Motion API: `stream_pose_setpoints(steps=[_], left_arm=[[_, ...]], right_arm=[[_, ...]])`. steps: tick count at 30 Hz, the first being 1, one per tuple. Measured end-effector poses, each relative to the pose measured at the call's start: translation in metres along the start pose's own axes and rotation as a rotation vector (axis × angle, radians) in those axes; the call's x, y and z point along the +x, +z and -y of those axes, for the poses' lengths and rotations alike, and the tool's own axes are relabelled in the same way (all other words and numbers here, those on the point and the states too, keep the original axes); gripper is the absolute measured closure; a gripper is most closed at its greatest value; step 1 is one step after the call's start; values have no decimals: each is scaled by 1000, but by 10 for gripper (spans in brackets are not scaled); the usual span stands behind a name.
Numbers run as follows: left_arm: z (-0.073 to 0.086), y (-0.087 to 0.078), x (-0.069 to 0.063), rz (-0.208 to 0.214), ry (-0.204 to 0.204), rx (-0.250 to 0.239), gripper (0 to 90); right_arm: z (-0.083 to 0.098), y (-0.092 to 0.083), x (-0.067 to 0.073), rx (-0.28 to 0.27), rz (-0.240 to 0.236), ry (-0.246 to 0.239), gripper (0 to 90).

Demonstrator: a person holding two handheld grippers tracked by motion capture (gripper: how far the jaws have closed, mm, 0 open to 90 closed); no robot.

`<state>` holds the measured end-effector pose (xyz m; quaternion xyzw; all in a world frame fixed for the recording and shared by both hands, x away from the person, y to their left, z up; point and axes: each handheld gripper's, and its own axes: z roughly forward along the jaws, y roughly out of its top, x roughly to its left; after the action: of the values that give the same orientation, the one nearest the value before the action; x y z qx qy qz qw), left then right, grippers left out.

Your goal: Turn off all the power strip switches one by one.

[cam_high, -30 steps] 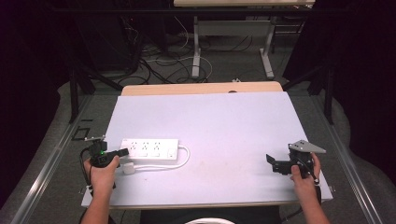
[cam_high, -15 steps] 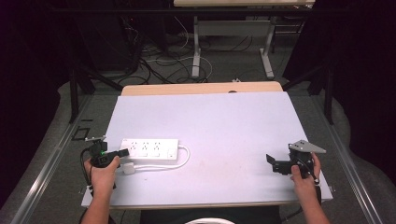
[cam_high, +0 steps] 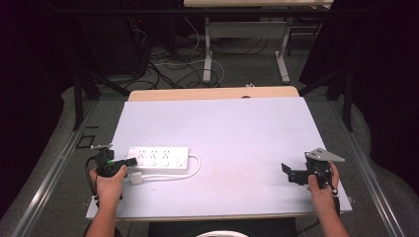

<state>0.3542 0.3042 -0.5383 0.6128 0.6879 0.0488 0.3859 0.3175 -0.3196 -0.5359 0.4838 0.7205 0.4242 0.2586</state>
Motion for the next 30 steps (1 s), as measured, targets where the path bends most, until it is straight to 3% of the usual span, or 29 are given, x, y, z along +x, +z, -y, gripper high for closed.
stream_pose_setpoints(steps=[1, 4, 5, 10, 11, 16, 19, 22, 26, 30], left_arm=[[1, 1, 0, 12, -31, -7, 900], [1, 0, 1, 13, -15, -9, 900], [1, 1, -1, 7, -35, -26, 900], [2, 1, -2, 6, -38, -22, 900], [2, 0, -1, 2, -19, -12, 900], [2, 0, -2, 1, -30, -20, 900], [1, -1, -1, -6, 5, -1, 900], [1, 1, -4, -9, -19, -24, 900], [1, -2, -2, -25, 16, -10, 900], [0, -5, -5, -48, 17, -44, 900]], right_arm=[[0, 0, 0, 1, 0, 1, 0], [0, 0, 0, 1, -1, 1, 0], [0, 0, 0, 2, 1, 2, 0], [0, 1, 0, 0, -1, -7, 0], [0, 1, 0, -1, -1, -6, 0], [0, 0, 0, -1, -1, -5, 0], [0, 1, 0, 0, -2, -5, 0], [0, 0, 0, 2, 0, 0, 0], [0, 0, 0, 1, -5, 4, 0], [0, 1, -1, 5, 1, -4, 0]])
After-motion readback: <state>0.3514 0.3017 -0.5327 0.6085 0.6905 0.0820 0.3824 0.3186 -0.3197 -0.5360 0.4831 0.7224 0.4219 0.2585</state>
